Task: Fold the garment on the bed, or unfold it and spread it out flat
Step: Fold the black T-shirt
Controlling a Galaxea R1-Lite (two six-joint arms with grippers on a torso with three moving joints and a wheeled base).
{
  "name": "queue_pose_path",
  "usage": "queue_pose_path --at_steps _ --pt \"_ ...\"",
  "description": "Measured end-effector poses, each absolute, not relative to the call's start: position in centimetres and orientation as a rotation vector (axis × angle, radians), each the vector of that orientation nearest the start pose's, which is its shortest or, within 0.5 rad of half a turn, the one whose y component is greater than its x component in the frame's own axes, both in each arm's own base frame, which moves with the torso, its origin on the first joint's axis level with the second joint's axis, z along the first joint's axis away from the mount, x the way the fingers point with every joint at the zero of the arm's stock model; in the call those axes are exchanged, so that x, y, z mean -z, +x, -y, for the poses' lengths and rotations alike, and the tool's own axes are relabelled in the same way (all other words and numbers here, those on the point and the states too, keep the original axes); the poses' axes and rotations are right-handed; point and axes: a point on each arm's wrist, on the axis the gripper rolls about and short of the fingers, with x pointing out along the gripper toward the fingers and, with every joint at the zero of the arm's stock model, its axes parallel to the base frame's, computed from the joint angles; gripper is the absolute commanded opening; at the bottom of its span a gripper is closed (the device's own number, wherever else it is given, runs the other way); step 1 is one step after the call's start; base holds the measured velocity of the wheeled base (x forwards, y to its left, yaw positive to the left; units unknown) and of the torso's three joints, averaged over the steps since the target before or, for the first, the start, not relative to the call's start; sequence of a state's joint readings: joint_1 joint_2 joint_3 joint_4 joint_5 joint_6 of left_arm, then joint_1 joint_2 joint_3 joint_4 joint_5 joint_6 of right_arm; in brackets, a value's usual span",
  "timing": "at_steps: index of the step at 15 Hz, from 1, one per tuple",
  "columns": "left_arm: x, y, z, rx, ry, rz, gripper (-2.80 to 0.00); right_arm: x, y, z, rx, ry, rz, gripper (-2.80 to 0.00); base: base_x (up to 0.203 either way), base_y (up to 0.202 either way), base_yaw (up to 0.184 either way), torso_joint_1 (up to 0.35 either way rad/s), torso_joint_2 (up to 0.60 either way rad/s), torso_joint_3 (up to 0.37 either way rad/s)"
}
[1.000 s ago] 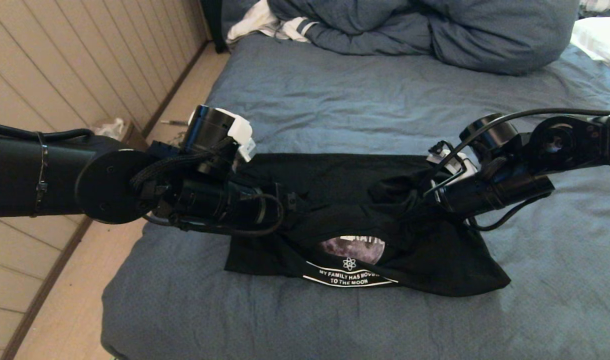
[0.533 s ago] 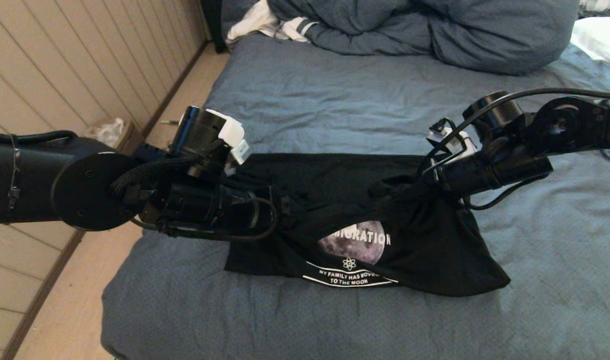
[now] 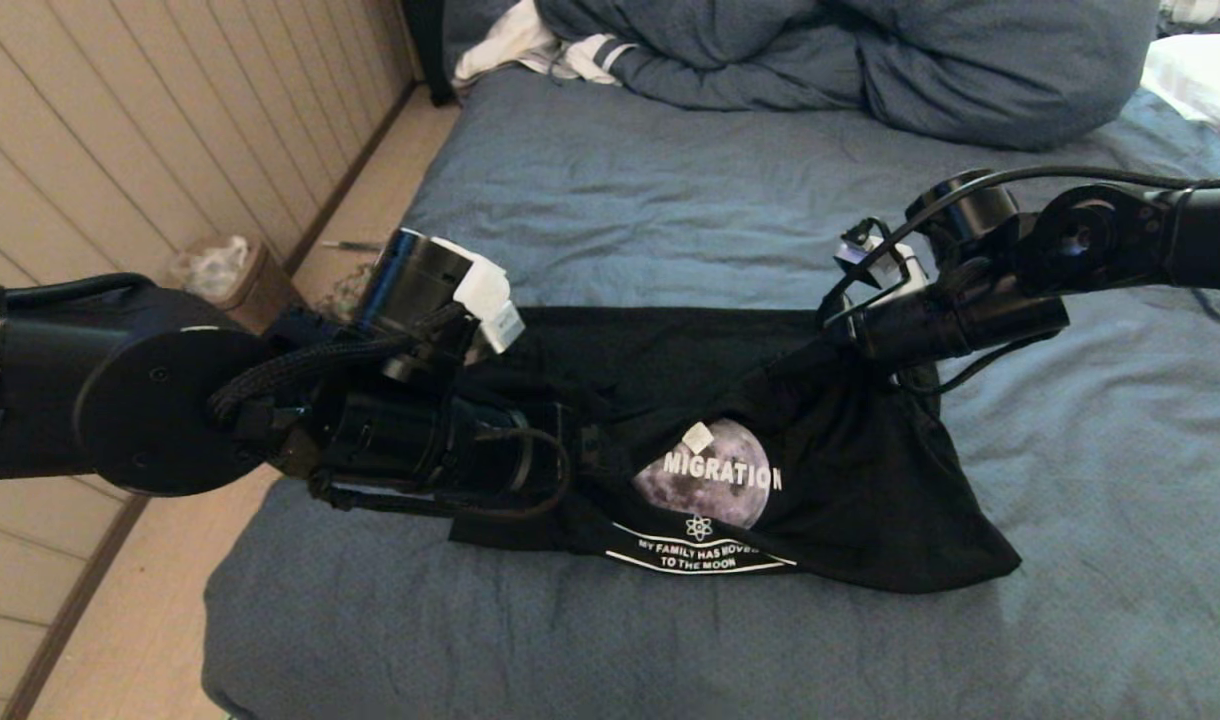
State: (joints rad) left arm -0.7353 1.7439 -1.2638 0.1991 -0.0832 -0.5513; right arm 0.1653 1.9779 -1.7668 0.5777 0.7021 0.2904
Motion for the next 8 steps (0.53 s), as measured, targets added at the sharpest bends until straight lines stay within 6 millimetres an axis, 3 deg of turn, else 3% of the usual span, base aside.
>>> queue_pose_path --at_steps 3,8 --pt "-22.2 25.1 23.5 0.584 -0.295 -0.845 0.00 -24.4 37.0 -7.7 -0.716 0.475 -0.897 -2.80 0.000 0.000 0.000 0.000 0.00 0.000" --pt "-20.1 29.1 24.2 0.510 -0.310 -0.877 0.00 -24.6 37.2 -7.6 -0.754 0.477 -0.883 -2.80 0.000 0.000 0.000 0.000 0.00 0.000"
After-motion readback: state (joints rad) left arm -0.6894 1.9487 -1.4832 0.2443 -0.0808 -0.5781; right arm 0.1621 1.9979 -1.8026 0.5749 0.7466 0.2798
